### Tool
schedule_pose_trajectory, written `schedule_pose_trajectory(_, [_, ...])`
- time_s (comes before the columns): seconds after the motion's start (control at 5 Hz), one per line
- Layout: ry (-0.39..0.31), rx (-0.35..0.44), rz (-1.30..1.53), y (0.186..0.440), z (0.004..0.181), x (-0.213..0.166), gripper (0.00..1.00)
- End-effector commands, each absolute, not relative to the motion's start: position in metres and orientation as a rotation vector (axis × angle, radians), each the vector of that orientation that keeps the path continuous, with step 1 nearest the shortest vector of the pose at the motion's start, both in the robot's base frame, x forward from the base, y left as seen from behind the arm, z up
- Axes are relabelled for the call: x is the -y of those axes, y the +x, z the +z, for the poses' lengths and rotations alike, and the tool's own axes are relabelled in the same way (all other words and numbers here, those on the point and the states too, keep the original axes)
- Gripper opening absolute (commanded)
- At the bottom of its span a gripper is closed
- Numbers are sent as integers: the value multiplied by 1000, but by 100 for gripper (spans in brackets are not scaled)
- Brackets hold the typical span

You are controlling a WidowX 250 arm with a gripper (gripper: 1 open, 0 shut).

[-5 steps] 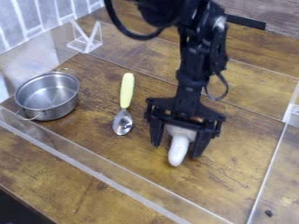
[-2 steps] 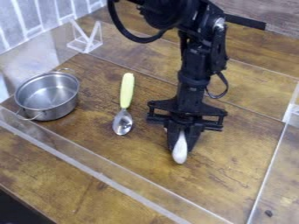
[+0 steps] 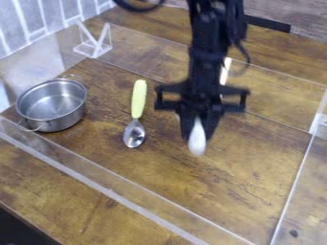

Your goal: Put the mushroom in the silver pot

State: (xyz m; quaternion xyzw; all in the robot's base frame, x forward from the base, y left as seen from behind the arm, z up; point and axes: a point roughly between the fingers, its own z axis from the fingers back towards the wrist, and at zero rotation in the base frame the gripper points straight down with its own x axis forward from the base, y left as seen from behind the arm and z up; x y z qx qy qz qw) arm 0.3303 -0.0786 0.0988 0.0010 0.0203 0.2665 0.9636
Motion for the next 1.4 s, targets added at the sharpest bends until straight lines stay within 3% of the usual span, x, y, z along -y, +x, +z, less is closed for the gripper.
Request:
schedule_pose_trajectory(0.0, [-23, 54, 635, 328, 140, 55, 0])
schedule_pose_trajectory(0.2, [-25, 76, 734, 317, 154, 30, 0])
schedule_pose_trajectory(0.6, [-35, 73, 713, 298, 135, -12, 0])
schedule_pose_trajectory(0.8, [-57, 74, 738, 298, 132, -27, 100])
schedule_pose_trajectory(1.0, [-63, 78, 770, 306, 129, -34, 0])
schedule_pose_trajectory(1.2, [-48, 71, 777, 305, 118, -41, 100])
